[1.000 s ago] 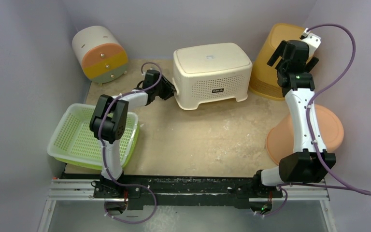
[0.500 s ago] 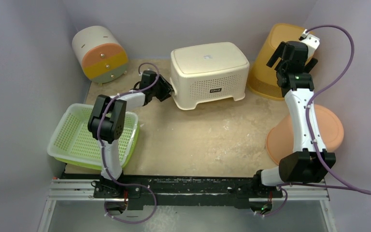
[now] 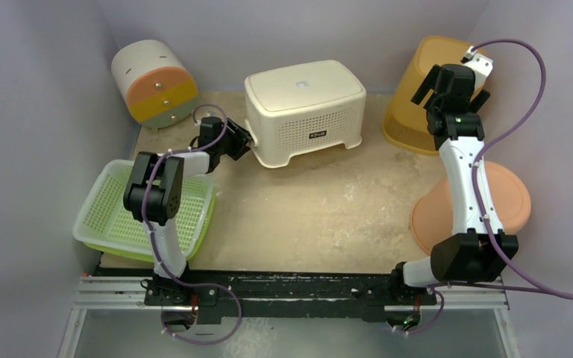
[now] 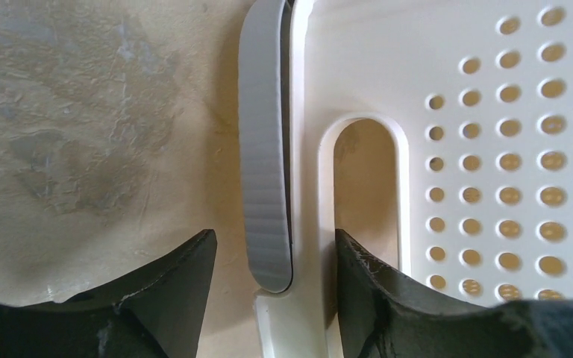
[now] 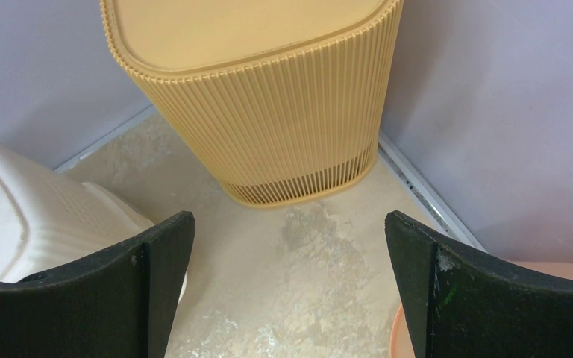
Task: Turn the large container upside down
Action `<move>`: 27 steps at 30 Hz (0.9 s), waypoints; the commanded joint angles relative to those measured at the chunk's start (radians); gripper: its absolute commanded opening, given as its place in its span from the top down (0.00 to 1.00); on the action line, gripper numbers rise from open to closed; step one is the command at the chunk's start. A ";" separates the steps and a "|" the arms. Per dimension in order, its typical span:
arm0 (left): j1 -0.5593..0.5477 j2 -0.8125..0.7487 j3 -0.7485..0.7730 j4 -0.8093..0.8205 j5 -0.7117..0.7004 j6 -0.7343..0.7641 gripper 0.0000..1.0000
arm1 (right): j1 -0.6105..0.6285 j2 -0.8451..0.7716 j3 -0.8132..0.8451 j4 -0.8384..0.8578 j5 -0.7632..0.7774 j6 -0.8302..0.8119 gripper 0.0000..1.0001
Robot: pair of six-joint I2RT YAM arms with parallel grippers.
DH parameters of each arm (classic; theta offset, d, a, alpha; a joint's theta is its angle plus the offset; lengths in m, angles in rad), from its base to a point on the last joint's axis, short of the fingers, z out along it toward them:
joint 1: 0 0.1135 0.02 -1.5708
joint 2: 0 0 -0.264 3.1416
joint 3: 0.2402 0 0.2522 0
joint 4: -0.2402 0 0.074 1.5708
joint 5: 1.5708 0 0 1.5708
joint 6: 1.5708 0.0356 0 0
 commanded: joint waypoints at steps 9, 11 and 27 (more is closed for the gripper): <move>0.013 -0.142 -0.007 0.495 -0.021 -0.231 0.45 | -0.004 -0.012 0.025 0.020 -0.015 -0.016 0.00; 0.013 -0.146 0.002 0.479 -0.015 -0.222 0.45 | -0.004 -0.009 0.026 0.020 -0.017 -0.016 0.00; -0.005 -0.034 0.157 0.202 0.056 -0.101 0.47 | -0.002 -0.012 0.037 0.039 -0.015 -0.028 0.00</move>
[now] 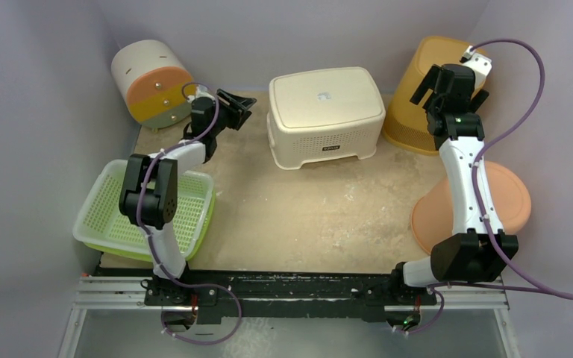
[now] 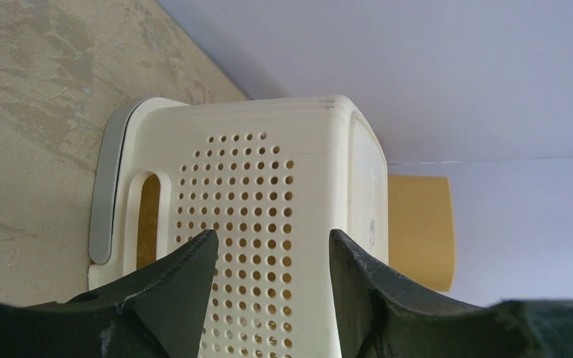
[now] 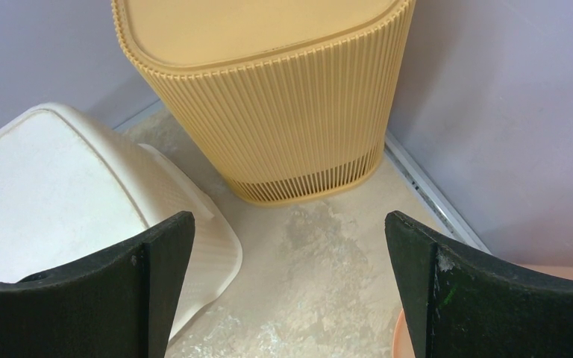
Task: Turn the large container upside down
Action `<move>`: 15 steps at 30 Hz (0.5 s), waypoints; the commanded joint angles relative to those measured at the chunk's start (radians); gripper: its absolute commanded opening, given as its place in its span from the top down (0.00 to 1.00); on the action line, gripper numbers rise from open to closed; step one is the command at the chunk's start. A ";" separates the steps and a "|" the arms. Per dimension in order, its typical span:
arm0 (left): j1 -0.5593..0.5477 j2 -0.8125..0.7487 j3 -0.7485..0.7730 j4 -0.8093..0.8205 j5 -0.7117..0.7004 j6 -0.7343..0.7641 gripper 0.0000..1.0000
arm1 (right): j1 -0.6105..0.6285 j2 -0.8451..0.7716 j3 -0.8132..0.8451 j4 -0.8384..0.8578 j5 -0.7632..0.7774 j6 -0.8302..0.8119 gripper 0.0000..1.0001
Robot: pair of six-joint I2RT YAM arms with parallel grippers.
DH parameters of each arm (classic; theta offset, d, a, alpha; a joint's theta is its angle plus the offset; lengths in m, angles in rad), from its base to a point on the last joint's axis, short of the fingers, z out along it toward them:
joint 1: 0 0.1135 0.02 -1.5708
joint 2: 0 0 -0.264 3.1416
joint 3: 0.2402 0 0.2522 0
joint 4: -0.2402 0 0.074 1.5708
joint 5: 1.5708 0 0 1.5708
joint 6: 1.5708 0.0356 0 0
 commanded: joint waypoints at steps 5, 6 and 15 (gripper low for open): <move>-0.087 0.119 0.181 -0.065 0.029 0.043 0.47 | -0.002 -0.004 0.084 0.035 0.011 -0.058 0.00; -0.099 0.133 0.197 -0.069 0.028 0.037 0.47 | -0.002 -0.004 0.091 0.033 0.005 -0.061 0.00; -0.165 0.249 0.356 -0.099 0.010 0.020 0.48 | -0.001 -0.005 0.084 0.042 -0.022 -0.071 0.00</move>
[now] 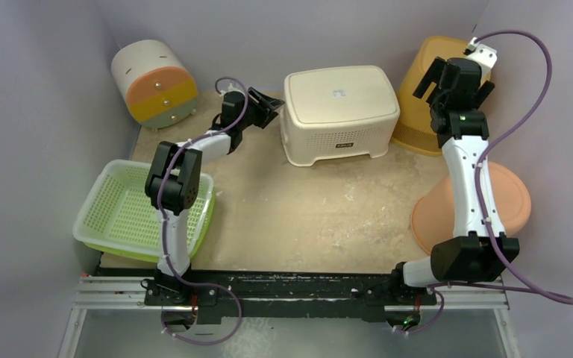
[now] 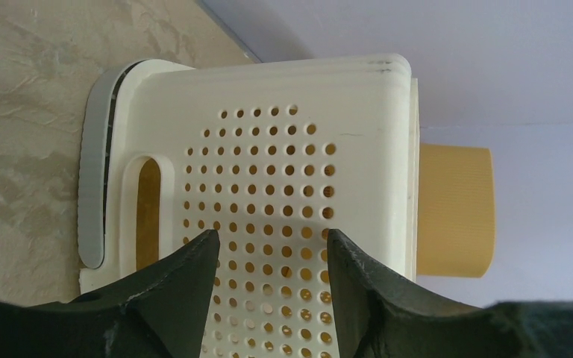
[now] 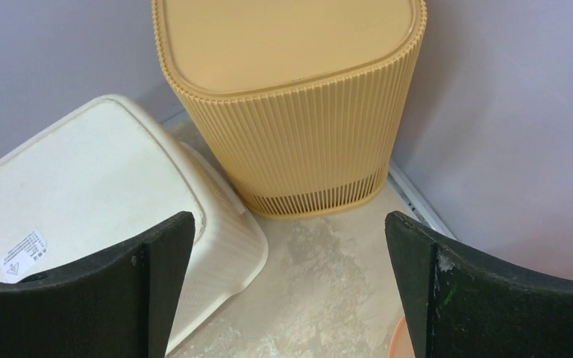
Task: Turn the large container upside down
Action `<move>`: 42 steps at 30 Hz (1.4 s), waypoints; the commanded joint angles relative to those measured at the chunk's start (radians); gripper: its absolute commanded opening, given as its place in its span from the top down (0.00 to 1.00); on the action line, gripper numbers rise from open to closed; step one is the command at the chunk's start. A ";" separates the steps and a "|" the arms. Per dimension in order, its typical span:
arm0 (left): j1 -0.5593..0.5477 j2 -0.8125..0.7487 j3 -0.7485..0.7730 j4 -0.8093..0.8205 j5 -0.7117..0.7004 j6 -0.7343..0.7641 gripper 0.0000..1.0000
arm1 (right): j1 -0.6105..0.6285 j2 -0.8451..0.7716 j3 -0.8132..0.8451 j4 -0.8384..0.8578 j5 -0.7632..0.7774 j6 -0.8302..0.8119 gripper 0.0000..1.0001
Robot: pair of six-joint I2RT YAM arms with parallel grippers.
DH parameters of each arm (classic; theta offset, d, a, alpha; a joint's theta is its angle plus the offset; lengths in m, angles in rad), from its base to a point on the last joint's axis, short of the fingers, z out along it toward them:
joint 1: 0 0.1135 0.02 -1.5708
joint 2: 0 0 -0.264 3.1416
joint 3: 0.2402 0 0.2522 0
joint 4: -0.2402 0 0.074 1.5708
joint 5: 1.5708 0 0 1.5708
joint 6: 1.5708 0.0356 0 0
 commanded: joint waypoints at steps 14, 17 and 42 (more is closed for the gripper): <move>0.072 -0.324 0.113 -0.711 -0.207 0.470 0.48 | 0.030 -0.029 -0.042 0.030 -0.137 -0.040 0.03; 0.073 -0.424 0.113 -0.902 -0.287 0.540 0.52 | 0.062 -0.032 -0.073 0.036 -0.134 -0.048 0.04; 0.054 -0.725 -0.262 -1.305 -0.643 0.576 0.63 | 0.149 -0.056 -0.221 0.065 -0.208 -0.040 0.04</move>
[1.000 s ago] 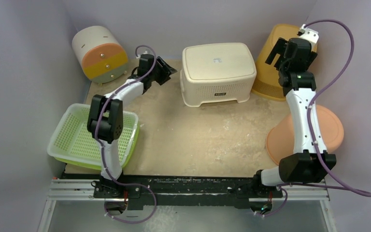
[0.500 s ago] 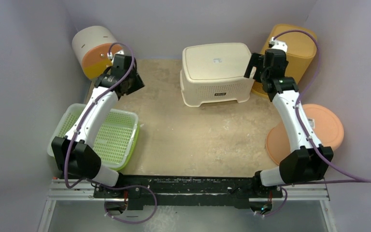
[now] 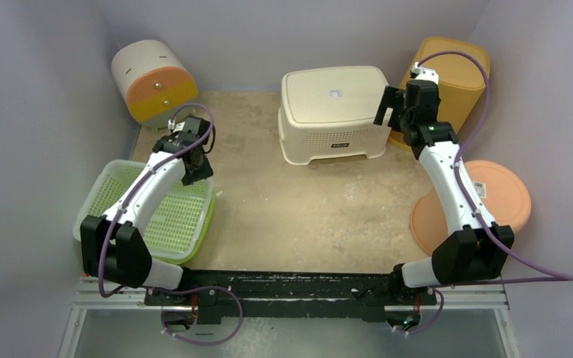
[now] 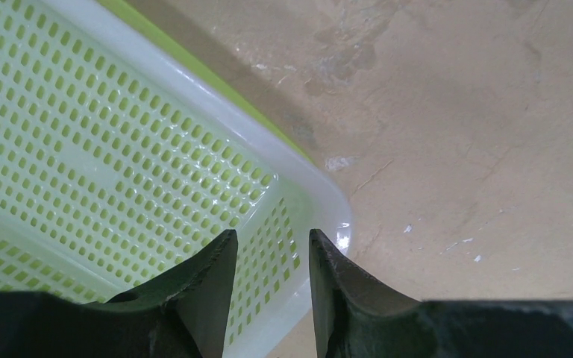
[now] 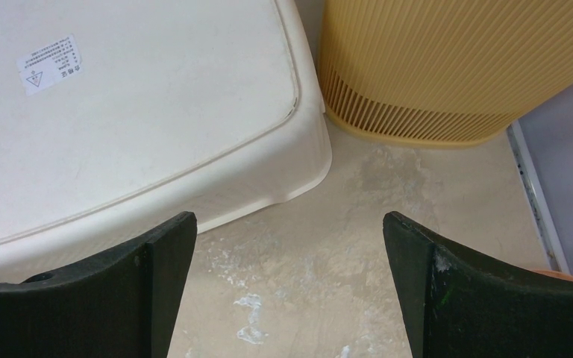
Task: Turn the large container upside down
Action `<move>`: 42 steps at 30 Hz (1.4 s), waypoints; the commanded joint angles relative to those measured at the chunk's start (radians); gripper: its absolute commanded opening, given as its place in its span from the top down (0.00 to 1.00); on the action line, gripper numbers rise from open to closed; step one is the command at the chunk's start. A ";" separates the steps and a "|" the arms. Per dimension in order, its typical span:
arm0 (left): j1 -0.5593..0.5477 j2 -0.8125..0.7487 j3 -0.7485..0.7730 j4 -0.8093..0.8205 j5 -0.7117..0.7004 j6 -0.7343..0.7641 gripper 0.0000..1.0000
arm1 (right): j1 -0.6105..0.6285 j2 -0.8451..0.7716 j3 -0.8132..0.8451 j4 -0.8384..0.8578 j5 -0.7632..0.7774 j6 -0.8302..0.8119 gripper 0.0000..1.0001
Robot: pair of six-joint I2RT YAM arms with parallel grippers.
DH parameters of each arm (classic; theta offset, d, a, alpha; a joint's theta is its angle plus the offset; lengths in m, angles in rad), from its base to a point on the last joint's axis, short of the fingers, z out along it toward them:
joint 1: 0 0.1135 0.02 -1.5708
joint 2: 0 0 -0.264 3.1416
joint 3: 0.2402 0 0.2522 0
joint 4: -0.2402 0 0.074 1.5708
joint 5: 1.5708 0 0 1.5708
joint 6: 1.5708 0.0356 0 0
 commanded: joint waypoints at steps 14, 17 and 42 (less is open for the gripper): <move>-0.064 -0.031 -0.017 0.162 0.042 -0.055 0.63 | 0.000 -0.051 0.006 0.030 0.009 -0.008 0.04; -0.068 -0.034 -0.035 0.177 0.055 -0.048 0.63 | 0.000 -0.048 0.003 0.032 0.007 -0.005 0.04; -0.072 0.005 -0.003 0.020 -0.040 0.018 1.00 | 0.000 -0.055 -0.007 0.042 0.022 0.002 0.03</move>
